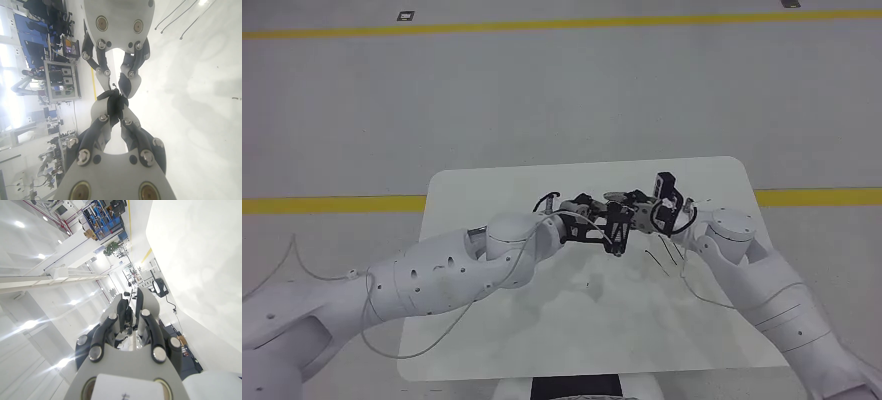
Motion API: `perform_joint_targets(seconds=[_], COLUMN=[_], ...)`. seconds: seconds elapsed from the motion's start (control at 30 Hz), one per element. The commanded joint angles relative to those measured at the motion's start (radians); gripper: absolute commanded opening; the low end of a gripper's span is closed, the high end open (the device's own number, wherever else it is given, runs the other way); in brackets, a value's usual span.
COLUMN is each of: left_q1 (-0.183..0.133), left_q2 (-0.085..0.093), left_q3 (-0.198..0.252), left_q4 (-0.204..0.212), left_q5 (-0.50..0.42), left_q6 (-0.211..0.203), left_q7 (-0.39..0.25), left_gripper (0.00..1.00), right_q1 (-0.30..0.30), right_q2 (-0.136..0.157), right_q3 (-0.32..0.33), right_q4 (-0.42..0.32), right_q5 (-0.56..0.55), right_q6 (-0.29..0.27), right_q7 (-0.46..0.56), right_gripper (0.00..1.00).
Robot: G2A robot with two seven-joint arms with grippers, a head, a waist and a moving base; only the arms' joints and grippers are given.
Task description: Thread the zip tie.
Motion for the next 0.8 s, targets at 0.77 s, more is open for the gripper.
perform_joint_targets(seconds=[0.77], left_q1=[0.127], left_q2=[0.077], left_q3=[-0.215], left_q4=[0.059], left_q5=[-0.466], left_q6=[-0.104], left_q7=[0.144], left_gripper=[0.0], right_q1=[-0.253], right_q2=[0.04], right_q3=[0.212], right_q4=[-0.142], right_q5=[-0.41], right_q6=[-0.398], right_q7=[-0.186], right_gripper=[1.0])
